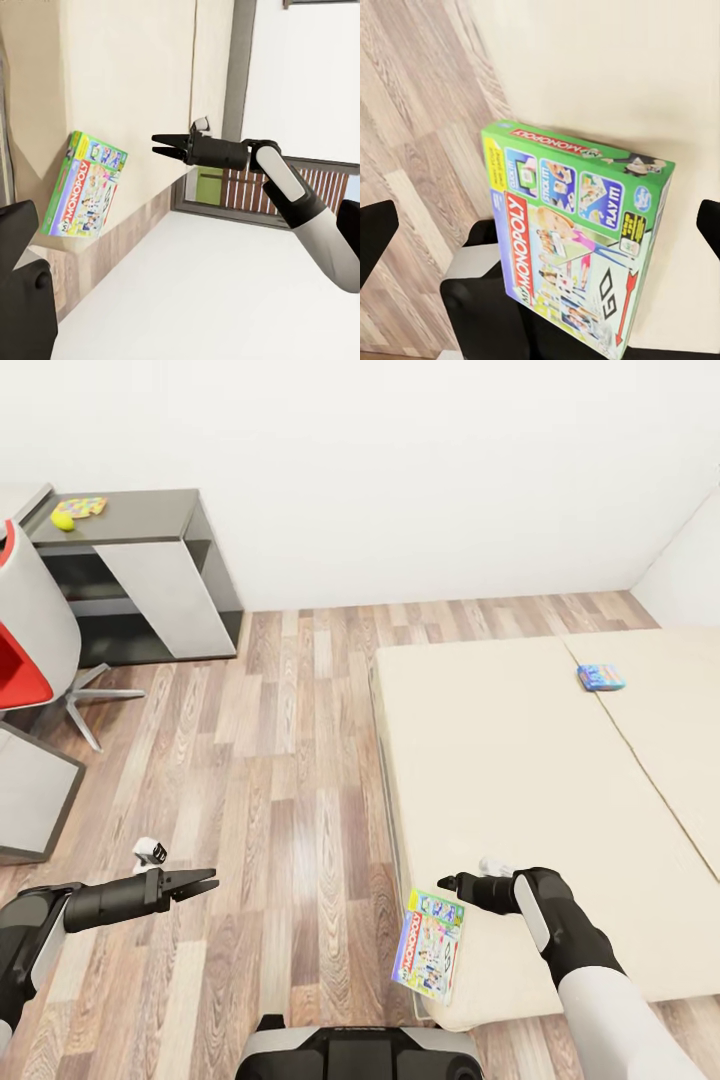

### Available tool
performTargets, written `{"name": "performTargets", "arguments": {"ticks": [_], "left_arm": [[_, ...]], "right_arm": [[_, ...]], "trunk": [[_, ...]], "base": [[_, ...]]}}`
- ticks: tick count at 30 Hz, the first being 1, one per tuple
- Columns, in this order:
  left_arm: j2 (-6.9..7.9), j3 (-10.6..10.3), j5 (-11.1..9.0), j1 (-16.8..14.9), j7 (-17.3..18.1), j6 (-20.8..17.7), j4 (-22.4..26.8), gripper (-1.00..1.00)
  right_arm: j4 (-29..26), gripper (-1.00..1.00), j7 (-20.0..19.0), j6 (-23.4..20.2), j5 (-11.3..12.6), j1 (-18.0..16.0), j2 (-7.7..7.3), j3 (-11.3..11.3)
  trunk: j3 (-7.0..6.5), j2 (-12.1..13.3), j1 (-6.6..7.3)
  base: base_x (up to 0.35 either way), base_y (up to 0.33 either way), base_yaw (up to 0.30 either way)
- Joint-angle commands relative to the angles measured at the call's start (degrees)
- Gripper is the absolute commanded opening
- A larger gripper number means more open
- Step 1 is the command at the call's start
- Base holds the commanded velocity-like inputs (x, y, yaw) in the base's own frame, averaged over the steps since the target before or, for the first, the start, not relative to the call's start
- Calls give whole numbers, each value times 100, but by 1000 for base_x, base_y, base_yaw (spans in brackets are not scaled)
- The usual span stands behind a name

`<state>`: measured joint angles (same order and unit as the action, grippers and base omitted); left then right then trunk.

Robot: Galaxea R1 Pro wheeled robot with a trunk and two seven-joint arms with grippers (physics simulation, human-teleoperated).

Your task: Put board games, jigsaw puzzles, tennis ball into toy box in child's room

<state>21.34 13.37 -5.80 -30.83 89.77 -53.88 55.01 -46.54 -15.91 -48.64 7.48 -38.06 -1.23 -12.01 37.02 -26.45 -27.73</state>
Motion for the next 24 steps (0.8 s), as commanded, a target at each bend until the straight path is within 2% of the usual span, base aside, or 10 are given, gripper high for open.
{"name": "performTargets", "arguments": {"ticks": [1,24], "left_arm": [[1,-1,5,-2,23,-61,1,100],[1,-1,8,-2,23,-61,1,100]], "right_arm": [[-4,100,0,-32,33,-2,1,-11],[-4,100,0,-24,48,16,3,-6]], "trunk": [[-2,-7,-3],[-215,-7,-3]], "base": [[0,0,3],[0,0,0]]}}
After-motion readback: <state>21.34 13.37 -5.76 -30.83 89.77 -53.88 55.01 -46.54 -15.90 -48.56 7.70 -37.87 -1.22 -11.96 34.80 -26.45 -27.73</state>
